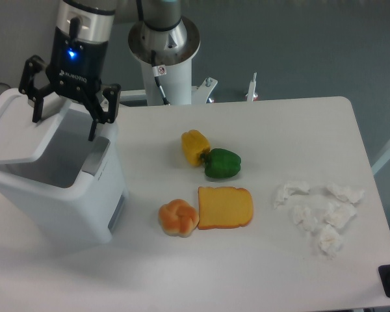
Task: Close the trash can
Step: 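Press the lid down onto the trash can rim with the gripper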
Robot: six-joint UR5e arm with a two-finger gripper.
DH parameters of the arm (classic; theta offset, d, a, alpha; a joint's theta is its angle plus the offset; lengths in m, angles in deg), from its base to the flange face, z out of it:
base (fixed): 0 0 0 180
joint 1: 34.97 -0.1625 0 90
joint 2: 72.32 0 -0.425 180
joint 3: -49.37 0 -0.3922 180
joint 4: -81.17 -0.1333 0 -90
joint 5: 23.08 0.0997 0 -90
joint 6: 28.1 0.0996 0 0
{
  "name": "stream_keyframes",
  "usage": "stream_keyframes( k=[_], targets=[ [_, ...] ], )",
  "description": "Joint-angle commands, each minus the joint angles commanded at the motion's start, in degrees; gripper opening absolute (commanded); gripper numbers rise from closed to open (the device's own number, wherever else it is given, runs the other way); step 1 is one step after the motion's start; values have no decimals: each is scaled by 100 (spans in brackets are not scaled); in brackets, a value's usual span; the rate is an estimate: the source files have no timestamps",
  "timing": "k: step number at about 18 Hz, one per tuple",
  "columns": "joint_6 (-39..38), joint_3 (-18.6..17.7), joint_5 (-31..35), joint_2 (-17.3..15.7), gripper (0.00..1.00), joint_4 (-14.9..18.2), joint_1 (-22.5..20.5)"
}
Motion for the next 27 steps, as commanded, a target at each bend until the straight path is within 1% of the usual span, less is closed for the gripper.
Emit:
stream_keyframes(
  k=[4, 12, 18, 24, 27],
  targets=[
    [0, 0, 0, 97, 100, -18, -44],
    [0, 0, 0, 141, 100, -35, -106],
    [18, -26, 0, 237, 100, -26, -194],
    [18, -62, 9, 264, 100, -18, -194],
    [18, -62, 219, 334, 100, -44, -194]
  ],
)
